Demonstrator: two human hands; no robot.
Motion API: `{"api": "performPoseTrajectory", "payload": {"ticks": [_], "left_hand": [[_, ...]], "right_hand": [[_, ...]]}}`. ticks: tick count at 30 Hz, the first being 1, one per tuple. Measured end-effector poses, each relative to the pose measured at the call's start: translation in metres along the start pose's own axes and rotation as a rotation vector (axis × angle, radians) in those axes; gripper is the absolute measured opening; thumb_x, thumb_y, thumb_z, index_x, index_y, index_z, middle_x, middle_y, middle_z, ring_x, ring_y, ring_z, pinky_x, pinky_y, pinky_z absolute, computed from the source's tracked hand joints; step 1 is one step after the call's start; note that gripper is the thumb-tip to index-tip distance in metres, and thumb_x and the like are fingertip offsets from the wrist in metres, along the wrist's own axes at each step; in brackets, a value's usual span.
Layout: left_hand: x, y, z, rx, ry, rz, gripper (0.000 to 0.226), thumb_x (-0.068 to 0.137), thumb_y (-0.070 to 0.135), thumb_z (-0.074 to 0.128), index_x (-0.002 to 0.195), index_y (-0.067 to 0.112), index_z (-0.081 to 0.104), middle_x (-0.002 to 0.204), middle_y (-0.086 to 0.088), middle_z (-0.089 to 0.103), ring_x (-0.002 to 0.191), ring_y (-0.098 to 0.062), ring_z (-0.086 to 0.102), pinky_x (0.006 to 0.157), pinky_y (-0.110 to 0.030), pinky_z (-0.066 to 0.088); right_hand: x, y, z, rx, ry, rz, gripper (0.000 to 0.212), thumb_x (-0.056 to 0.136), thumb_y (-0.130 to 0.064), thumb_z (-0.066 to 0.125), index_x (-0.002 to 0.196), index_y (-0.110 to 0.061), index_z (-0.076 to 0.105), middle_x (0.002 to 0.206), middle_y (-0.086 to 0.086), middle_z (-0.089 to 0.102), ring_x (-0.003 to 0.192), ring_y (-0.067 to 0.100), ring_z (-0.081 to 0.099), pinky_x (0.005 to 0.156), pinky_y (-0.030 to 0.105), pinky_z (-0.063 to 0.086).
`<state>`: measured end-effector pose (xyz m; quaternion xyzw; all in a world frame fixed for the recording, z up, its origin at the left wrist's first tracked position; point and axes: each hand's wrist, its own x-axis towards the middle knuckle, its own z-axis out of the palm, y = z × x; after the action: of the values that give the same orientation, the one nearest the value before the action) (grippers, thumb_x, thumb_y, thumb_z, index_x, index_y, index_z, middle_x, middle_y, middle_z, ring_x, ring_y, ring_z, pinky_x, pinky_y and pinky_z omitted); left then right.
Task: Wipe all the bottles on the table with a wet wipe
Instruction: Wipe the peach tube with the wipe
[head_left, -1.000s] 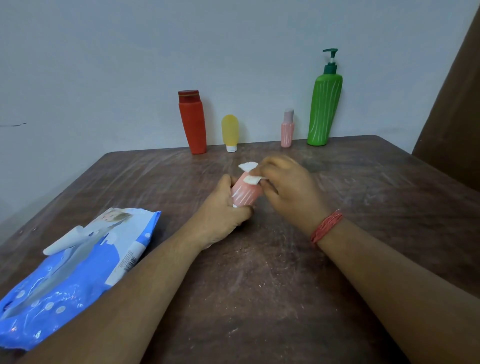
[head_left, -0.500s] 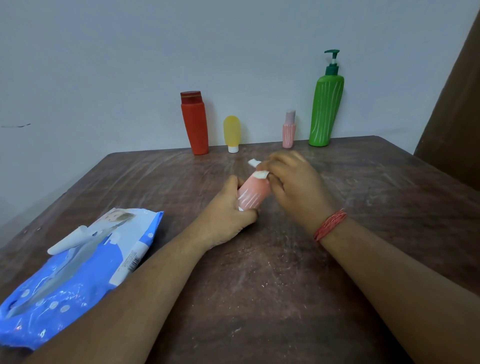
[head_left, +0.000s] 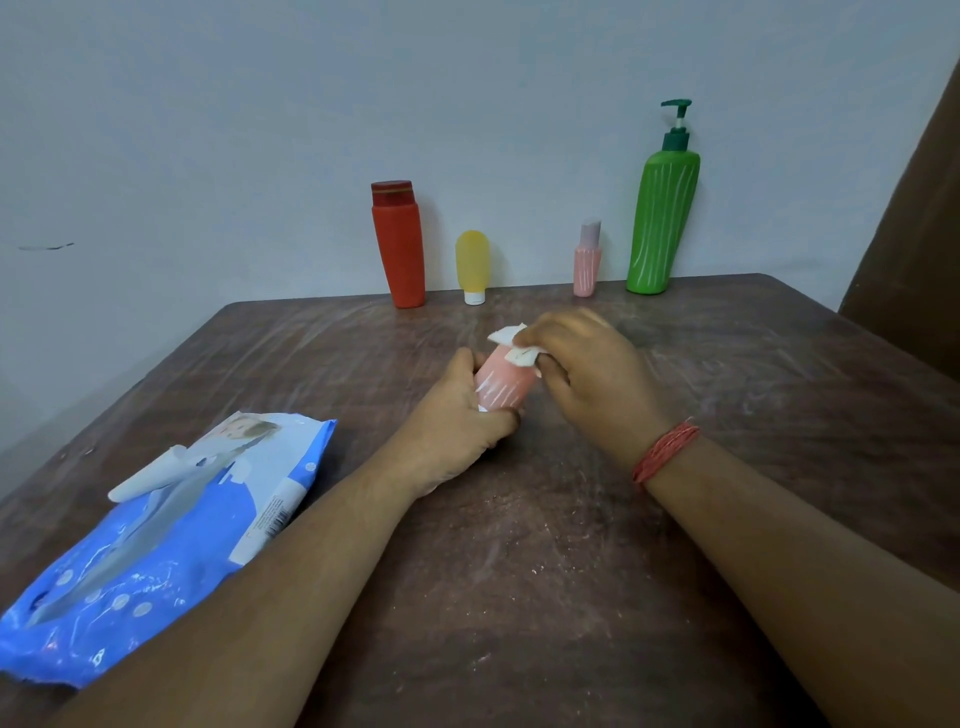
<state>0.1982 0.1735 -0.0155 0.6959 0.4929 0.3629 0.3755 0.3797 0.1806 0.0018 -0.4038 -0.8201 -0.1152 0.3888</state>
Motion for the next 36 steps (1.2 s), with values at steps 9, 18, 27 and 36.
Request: {"api": "performPoseTrajectory", "payload": {"ticks": [9, 18, 27, 36], "left_hand": [[0.002, -0.001, 0.001, 0.009, -0.003, -0.015, 0.04, 0.084, 0.019, 0.074, 0.107, 0.028, 0.043, 0.105, -0.007, 0.06, 0.074, -0.017, 0.062, 0.061, -0.031, 0.051], [0.001, 0.0, 0.001, -0.039, 0.02, -0.025, 0.038, 0.084, 0.018, 0.074, 0.107, 0.024, 0.044, 0.099, -0.011, 0.063, 0.069, -0.015, 0.059, 0.061, -0.034, 0.049], [-0.005, 0.005, 0.002, 0.123, 0.013, 0.07, 0.036, 0.087, 0.015, 0.07, 0.097, 0.03, 0.039, 0.09, 0.003, 0.056, 0.067, 0.0, 0.055, 0.054, -0.017, 0.042], [-0.007, 0.01, 0.002, 0.182, 0.001, 0.082, 0.034, 0.087, 0.016, 0.069, 0.103, 0.025, 0.04, 0.096, 0.002, 0.055, 0.073, -0.005, 0.053, 0.056, -0.018, 0.04]], "right_hand": [[0.001, -0.004, 0.002, -0.023, -0.042, 0.092, 0.041, 0.081, 0.007, 0.062, 0.119, -0.007, 0.066, 0.106, 0.009, 0.06, 0.097, 0.025, 0.057, 0.078, 0.03, 0.046], [0.0, -0.007, -0.001, -0.011, -0.076, 0.026, 0.026, 0.079, 0.006, 0.066, 0.103, -0.004, 0.07, 0.101, 0.01, 0.062, 0.092, 0.028, 0.06, 0.078, 0.032, 0.051], [0.0, -0.013, -0.003, -0.017, -0.056, 0.043, 0.023, 0.082, 0.0, 0.067, 0.103, -0.008, 0.071, 0.095, 0.008, 0.061, 0.085, 0.023, 0.058, 0.07, 0.025, 0.04], [0.0, -0.01, -0.002, 0.019, -0.046, 0.041, 0.021, 0.082, 0.001, 0.066, 0.1, -0.008, 0.07, 0.094, 0.008, 0.059, 0.082, 0.018, 0.054, 0.073, 0.025, 0.043]]}}
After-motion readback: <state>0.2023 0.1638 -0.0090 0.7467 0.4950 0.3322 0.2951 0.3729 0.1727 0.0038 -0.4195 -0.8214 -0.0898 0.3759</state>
